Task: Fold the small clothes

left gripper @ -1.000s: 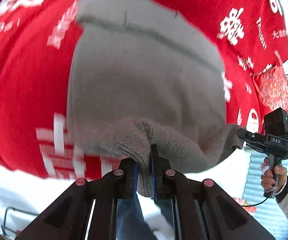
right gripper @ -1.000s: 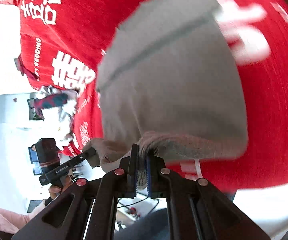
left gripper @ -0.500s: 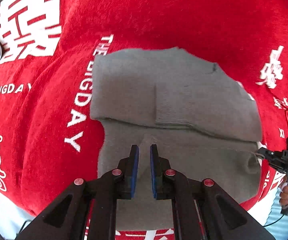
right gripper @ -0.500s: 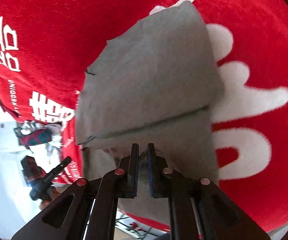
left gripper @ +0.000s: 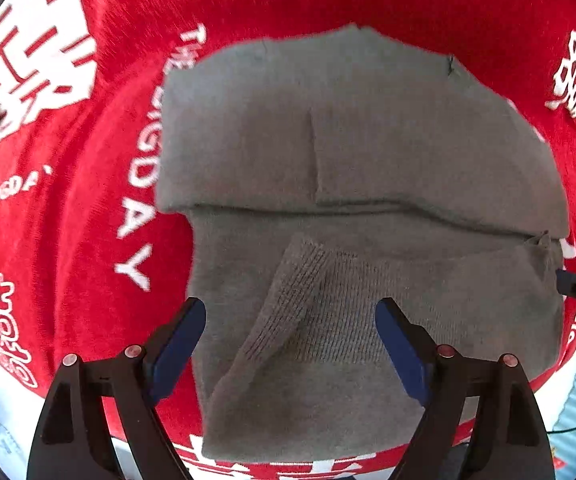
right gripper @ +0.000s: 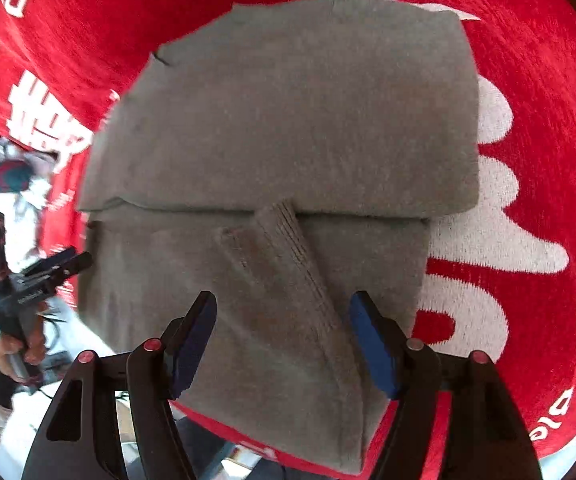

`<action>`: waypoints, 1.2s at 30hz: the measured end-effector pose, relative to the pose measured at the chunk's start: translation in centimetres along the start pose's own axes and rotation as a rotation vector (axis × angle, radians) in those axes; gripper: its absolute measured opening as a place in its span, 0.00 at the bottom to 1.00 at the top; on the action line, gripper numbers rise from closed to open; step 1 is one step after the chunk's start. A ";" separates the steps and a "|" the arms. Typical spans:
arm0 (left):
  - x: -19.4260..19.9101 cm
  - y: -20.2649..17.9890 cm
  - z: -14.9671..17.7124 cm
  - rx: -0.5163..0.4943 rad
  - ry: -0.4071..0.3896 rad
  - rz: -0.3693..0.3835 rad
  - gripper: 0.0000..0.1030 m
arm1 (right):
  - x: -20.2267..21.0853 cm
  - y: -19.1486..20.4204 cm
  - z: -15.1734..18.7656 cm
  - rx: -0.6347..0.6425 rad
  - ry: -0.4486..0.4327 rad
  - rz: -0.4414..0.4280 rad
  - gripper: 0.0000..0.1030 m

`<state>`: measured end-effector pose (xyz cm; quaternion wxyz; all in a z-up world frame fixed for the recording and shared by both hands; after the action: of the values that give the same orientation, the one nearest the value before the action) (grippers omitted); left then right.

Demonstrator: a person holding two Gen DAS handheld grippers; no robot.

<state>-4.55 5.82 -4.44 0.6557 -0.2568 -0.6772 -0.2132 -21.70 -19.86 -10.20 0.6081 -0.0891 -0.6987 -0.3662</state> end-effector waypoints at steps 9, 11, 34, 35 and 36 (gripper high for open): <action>-2.3 -0.2 0.0 -0.082 0.046 0.120 0.16 | -0.2 2.5 1.0 0.056 -0.032 0.168 0.08; -1.8 -0.2 -0.2 -0.095 0.045 0.140 0.07 | 0.8 3.1 1.4 0.061 -0.048 0.173 0.07; 0.9 1.3 -17.5 -0.041 -0.260 0.123 0.07 | 0.7 -0.9 -17.1 -0.057 -0.204 0.149 0.06; -1.2 1.2 -18.1 -0.028 -0.238 0.091 0.07 | -0.1 -1.4 -17.3 -0.073 -0.201 0.147 0.06; -2.3 1.1 -18.3 -0.021 -0.224 0.074 0.07 | -0.5 -1.7 -17.5 -0.084 -0.217 0.139 0.06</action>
<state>10.41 -4.97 -5.86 0.5807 -0.3106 -0.7339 -0.1662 -8.80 -31.74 -11.48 0.5486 -0.2017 -0.7366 -0.3404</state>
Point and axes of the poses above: each gripper's, at about its wrist camera, not at the fingertips, and x roughly against the way its jaws point, y to its left, z to its underside, the point moved 4 cm from there along -x, roughly the way its jaws point, and after that the axes turned 1 degree about -z, right-handed, at the moved point
